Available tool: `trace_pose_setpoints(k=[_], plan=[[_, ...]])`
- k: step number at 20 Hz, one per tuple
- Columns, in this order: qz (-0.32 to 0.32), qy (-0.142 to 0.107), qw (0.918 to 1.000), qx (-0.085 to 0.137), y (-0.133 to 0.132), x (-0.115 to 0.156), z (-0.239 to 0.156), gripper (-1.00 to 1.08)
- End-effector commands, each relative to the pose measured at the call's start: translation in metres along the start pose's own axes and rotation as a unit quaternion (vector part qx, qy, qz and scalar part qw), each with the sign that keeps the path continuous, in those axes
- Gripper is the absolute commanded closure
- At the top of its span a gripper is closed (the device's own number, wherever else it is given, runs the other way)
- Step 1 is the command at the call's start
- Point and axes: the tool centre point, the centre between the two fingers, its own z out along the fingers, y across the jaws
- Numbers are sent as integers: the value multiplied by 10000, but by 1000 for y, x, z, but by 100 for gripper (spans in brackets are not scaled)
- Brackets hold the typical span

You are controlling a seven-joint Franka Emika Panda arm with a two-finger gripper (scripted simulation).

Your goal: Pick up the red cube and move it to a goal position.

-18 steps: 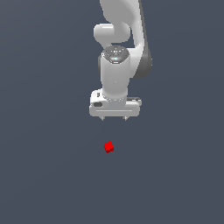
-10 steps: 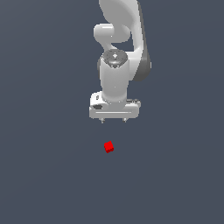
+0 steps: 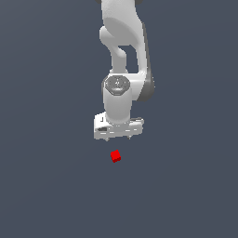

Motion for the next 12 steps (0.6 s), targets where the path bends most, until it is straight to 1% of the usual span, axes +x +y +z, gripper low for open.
trace_pose_setpoints(k=[1, 7, 12], plan=[[-213, -16, 9998, 5, 5, 6, 20, -92], [-711, -49, 9975, 11, 14, 22, 66, -92], [-982, -67, 9951, 11, 18, 32, 90, -92]])
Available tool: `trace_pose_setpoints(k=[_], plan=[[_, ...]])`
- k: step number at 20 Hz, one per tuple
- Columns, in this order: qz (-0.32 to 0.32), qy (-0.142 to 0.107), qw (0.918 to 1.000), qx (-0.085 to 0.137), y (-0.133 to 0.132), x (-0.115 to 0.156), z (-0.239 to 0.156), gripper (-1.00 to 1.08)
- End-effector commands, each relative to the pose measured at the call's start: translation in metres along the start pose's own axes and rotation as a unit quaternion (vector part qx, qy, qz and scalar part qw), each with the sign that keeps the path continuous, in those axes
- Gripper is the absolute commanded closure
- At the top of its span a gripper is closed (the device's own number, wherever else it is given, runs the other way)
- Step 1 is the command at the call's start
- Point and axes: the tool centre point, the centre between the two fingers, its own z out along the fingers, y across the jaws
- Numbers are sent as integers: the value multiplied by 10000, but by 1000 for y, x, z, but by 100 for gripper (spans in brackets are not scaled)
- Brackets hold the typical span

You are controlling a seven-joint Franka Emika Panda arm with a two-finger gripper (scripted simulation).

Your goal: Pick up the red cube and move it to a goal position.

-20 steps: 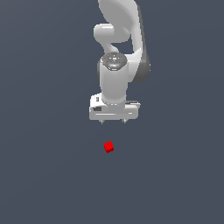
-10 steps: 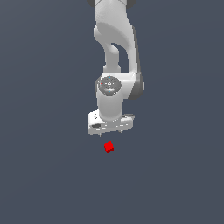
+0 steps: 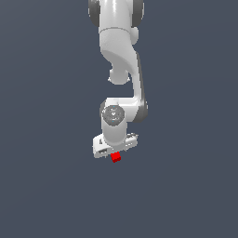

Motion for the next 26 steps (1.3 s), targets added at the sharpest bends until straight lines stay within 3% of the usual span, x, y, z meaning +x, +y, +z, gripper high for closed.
trace_pose_setpoints(k=[1, 10, 11, 26], plan=[[-123, -1, 9999, -2, 2, 5, 10, -92], [-265, -12, 9996, -5, 5, 10, 22, -92], [-265, -12, 9996, -5, 5, 10, 22, 108], [-265, -14, 9996, -5, 4, 7, 20, 108]])
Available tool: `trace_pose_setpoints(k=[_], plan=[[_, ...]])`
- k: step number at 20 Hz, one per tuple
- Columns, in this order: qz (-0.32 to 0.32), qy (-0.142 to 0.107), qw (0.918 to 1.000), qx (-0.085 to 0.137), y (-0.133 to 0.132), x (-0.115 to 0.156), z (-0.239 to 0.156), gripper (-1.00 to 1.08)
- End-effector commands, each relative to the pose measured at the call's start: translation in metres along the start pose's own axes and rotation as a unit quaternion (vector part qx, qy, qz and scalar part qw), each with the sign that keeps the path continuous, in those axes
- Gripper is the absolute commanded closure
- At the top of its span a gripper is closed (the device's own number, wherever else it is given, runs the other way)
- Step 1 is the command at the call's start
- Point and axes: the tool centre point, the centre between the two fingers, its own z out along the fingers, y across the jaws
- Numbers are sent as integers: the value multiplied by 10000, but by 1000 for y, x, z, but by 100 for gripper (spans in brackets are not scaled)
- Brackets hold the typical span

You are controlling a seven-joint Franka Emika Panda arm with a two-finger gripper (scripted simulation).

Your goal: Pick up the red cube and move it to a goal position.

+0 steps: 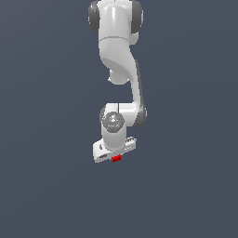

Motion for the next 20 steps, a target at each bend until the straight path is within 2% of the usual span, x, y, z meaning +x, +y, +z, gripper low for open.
trace_pose_setpoints(k=[1, 10, 20], plan=[[0, 4, 10000, -2, -1, -2, -2, 108], [0, 4, 10000, -2, -7, -26, -17, 108], [0, 4, 10000, -2, -21, -77, -49, 108]])
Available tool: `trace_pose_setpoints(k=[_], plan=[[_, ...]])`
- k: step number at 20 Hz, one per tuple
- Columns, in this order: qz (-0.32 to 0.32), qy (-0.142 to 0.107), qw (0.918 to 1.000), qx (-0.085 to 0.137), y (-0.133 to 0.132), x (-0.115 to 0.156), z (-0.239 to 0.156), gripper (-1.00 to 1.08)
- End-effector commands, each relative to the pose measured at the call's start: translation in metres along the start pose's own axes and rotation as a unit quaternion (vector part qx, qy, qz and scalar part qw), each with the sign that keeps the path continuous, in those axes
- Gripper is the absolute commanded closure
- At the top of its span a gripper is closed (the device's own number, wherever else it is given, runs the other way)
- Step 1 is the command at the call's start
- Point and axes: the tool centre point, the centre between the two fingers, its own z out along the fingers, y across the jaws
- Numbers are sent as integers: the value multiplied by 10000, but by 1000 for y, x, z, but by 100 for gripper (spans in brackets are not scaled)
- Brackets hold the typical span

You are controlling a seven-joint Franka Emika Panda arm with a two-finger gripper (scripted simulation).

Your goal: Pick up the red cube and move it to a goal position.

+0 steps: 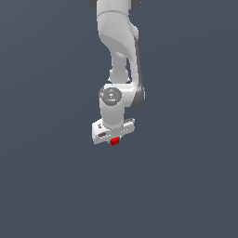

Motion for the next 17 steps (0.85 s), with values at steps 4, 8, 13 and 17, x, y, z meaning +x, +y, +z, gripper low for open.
trace_pose_setpoints(k=[4, 8, 13, 17], plan=[[0, 4, 10000, -2, -7, -26, -18, 108], [0, 4, 10000, -2, -11, -40, -27, 108], [0, 5, 10000, -4, -14, -51, -35, 108], [0, 5, 10000, -4, -14, -53, -37, 108]])
